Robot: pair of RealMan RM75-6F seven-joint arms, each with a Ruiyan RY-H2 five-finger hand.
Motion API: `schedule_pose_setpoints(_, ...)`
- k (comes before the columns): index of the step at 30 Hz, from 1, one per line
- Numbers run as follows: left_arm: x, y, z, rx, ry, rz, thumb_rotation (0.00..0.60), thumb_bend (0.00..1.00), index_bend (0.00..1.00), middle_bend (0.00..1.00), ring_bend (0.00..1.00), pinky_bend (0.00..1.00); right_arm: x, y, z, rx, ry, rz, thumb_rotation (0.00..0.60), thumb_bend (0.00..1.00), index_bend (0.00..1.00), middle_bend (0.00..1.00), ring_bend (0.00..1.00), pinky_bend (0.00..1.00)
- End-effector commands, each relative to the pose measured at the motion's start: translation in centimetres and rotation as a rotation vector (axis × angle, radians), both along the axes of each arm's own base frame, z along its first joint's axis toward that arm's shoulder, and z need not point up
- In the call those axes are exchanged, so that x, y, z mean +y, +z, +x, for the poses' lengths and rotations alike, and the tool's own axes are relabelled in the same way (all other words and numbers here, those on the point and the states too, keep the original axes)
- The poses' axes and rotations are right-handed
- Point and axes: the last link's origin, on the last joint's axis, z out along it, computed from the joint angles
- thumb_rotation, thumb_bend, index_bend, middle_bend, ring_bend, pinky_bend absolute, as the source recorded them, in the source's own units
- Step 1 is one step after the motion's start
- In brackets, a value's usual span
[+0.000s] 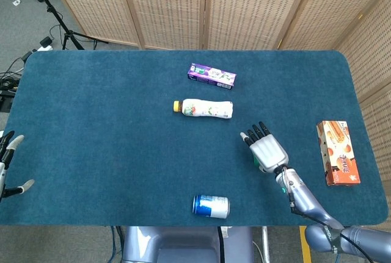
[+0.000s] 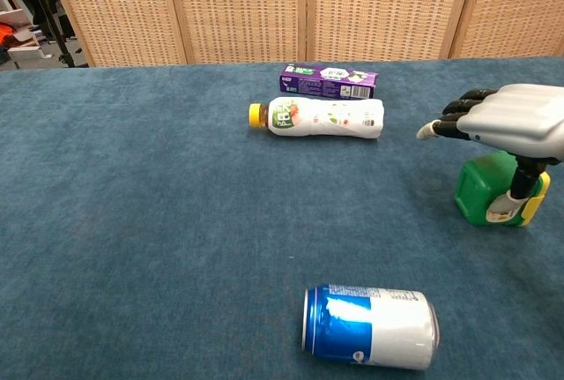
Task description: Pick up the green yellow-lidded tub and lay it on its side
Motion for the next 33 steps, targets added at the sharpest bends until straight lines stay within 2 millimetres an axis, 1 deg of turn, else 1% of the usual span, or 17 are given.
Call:
schedule_pose_setpoints(1, 0.1, 0.0, 0.0, 0.0, 0.002, 0.0, 0.6, 0.0, 0.0, 0.0, 0.0, 0.0, -0.3, -0.2, -0.4, 0.028, -0.009, -0.008, 0.6, 0.15, 0.25, 0.29, 0.1, 0.0)
schedule_pose_setpoints(3, 0.1, -0.1, -0.1, 0.0, 0.004, -0.002, 0.6, 0.0, 0.0, 0.0, 0.0, 0.0, -0.5, -0.3, -0.5, 0.029, -0.015, -0.016, 0.6, 0.17, 0.35, 0.37, 0.18, 0.0)
schedule_pose_setpoints(6, 0.1, -0.1, 0.0, 0.001, 0.004, -0.003, 0.6, 0.0, 0.0, 0.0, 0.0, 0.0, -0.6, -0.3, -0.7, 0.026, -0.01, -0.027, 0.6, 0.22, 0.46, 0.45, 0.26, 0.0)
schedule_pose_setpoints(8, 0.1, -0.1, 0.0, 0.002, 0.005, -0.004, 0.6, 0.0, 0.0, 0.0, 0.0, 0.0, -0.7, -0.4, -0.9, 0.031, -0.007, -0.031, 0.6, 0.27, 0.51, 0.5, 0.3, 0.0)
schedule_pose_setpoints(9, 0.1, -0.2, 0.0, 0.002, 0.006, -0.005, 0.6, 0.0, 0.0, 0.0, 0.0, 0.0, -0.8, -0.4, -1.0, 0.029, -0.005, -0.034, 0.6, 0.3, 0.54, 0.52, 0.32, 0.0)
schedule_pose_setpoints(11, 0.2, -0.2, 0.0, 0.002, 0.006, -0.004, 0.6, 0.0, 0.0, 0.0, 0.0, 0.0, -0.8, -0.5, -1.0, 0.006, 0.001, -0.042, 0.6, 0.36, 0.55, 0.53, 0.34, 0.0)
schedule_pose_setpoints(15, 0.2, -0.2, -0.1, 0.003, 0.007, -0.006, 0.6, 0.0, 0.0, 0.0, 0.0, 0.0, -0.8, -0.2, -0.6, -0.062, 0.041, -0.053, 0.6, 0.47, 0.57, 0.55, 0.34, 0.0)
schedule_pose_setpoints(18, 0.2, -0.2, 0.0, 0.004, 0.007, -0.007, 0.6, 0.0, 0.0, 0.0, 0.0, 0.0, -0.7, 0.3, 0.1, -0.178, 0.08, -0.064, 0.6, 0.54, 0.58, 0.56, 0.34, 0.02)
schedule_pose_setpoints(20, 0.2, -0.2, 0.0, 0.003, 0.007, -0.007, 0.6, 0.0, 0.0, 0.0, 0.0, 0.0, -0.6, 0.7, 0.5, -0.283, 0.09, -0.067, 0.6, 0.56, 0.58, 0.56, 0.35, 0.03)
schedule_pose_setpoints(22, 0.2, -0.2, 0.0, 0.002, 0.006, -0.007, 0.6, 0.0, 0.0, 0.0, 0.0, 0.0, -0.6, 1.0, 0.7, -0.416, 0.08, -0.064, 0.6, 0.57, 0.59, 0.57, 0.35, 0.03)
schedule_pose_setpoints(23, 0.1, -0.2, 0.0, 0.003, 0.004, -0.007, 0.6, 0.0, 0.0, 0.0, 0.0, 0.0, -0.6, 1.1, 0.6, -0.528, 0.06, -0.057, 0.6, 0.57, 0.59, 0.57, 0.35, 0.03)
schedule_pose_setpoints(25, 0.1, -0.2, 0.0, 0.003, 0.003, -0.008, 0.6, 0.0, 0.0, 0.0, 0.0, 0.0, -0.6, 1.1, 0.2, -0.642, 0.04, -0.046, 0.6, 0.61, 0.59, 0.57, 0.35, 0.03)
schedule_pose_setpoints(26, 0.1, -0.3, 0.0, 0.003, 0.003, -0.009, 0.6, 0.0, 0.0, 0.0, 0.0, 0.0, -0.7, 1.1, -0.2, -0.737, 0.009, -0.039, 0.6, 0.65, 0.59, 0.57, 0.35, 0.03)
schedule_pose_setpoints(27, 0.0, -0.3, 0.1, 0.003, 0.002, -0.01, 0.6, 0.0, 0.0, 0.0, 0.0, 0.0, -0.7, 0.9, -0.5, -0.791, -0.01, -0.036, 0.6, 0.7, 0.59, 0.57, 0.35, 0.03)
schedule_pose_setpoints(29, 0.0, -0.4, 0.1, 0.005, 0.001, -0.012, 0.6, 0.0, 0.0, 0.0, 0.0, 0.0, -0.7, 0.5, -1.4, -0.883, -0.058, -0.027, 0.6, 0.78, 0.59, 0.56, 0.35, 0.03)
schedule_pose_setpoints(33, 0.1, -0.5, 0.1, 0.008, 0.003, -0.015, 0.6, 0.0, 0.0, 0.0, 0.0, 0.0, -0.8, -0.7, -3.2, -1.039, -0.167, -0.025, 0.6, 0.87, 0.59, 0.56, 0.35, 0.03)
